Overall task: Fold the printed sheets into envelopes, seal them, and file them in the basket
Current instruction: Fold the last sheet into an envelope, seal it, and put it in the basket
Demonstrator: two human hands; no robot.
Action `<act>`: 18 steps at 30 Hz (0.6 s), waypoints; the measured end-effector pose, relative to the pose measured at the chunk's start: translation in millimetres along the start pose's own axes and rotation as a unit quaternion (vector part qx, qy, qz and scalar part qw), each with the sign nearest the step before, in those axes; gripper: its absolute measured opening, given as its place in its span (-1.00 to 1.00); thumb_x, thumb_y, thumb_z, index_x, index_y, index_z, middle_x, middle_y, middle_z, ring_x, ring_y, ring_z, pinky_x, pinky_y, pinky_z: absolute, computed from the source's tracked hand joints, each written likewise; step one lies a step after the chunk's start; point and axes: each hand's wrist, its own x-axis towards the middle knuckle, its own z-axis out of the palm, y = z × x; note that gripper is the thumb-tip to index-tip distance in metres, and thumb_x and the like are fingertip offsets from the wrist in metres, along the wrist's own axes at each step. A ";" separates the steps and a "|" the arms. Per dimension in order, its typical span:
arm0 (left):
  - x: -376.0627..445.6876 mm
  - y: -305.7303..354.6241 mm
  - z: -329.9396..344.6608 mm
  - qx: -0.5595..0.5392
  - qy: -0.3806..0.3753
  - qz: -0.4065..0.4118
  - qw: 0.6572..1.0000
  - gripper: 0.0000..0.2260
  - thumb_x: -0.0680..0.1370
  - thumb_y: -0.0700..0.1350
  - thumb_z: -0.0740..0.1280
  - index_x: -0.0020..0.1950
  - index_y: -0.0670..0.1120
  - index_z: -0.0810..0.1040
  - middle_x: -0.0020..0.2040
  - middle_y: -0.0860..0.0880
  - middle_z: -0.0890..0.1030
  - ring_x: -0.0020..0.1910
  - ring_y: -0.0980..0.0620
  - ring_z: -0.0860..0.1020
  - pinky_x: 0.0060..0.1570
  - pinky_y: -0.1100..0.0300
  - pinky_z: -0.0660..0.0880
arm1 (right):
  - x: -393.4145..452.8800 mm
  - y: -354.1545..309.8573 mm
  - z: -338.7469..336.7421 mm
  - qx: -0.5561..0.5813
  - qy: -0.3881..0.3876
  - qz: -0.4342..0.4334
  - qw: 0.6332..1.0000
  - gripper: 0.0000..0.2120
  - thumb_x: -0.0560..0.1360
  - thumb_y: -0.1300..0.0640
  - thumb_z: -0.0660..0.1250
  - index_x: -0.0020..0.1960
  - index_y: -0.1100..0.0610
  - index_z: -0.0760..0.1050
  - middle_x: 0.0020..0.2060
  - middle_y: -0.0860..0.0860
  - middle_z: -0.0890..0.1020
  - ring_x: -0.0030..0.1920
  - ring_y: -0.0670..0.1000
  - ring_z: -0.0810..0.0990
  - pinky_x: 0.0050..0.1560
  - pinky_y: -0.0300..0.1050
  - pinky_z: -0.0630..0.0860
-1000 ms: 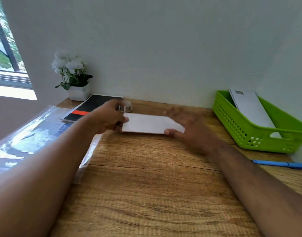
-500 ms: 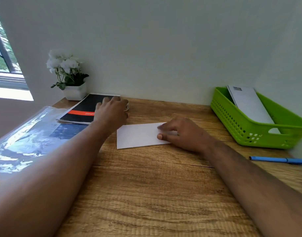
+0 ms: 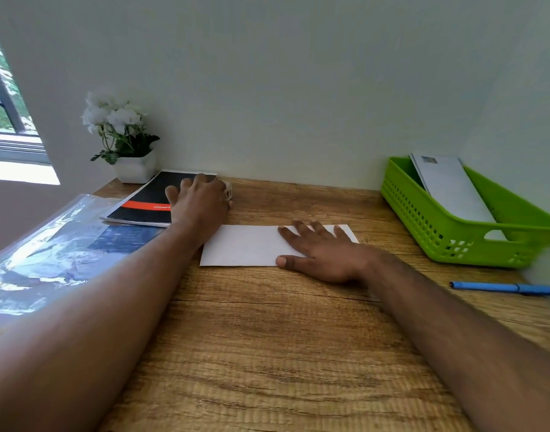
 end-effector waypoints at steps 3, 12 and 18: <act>2.3 -1.7 3.8 -0.013 -0.011 -0.024 1.000 -0.64 0.55 0.04 0.28 0.34 0.08 0.46 0.25 -0.12 0.46 0.26 -0.18 0.38 0.17 -0.09 0.20 | 0.7 0.8 -1.1 -0.001 -0.014 0.014 1.000 -0.28 0.45 -0.47 -0.17 0.50 -0.25 -0.33 0.53 -0.12 -0.28 0.53 0.03 -0.32 0.42 0.36 -0.31; -2.9 -0.8 -3.8 -0.041 0.010 -0.014 0.999 -0.92 0.54 -0.06 0.33 0.01 0.07 0.57 0.15 -0.09 0.48 0.19 -0.13 0.39 0.14 -0.04 0.22 | 0.3 -1.1 0.3 0.017 0.005 0.018 1.000 -0.28 0.45 -0.48 -0.13 0.50 -0.27 -0.27 0.54 -0.16 -0.24 0.53 0.01 -0.28 0.40 0.43 -0.27; -11.6 31.6 -22.3 -0.373 0.061 0.026 0.925 -0.95 0.54 -0.11 0.40 -0.04 -0.07 0.60 -0.02 -0.04 0.56 -0.08 0.01 0.54 -0.08 0.18 0.38 | -3.1 -4.9 -3.9 0.129 0.309 -0.029 0.942 -0.38 0.48 -0.33 0.19 0.47 -0.10 0.27 0.49 -0.10 0.28 0.49 -0.04 0.21 0.46 0.08 0.11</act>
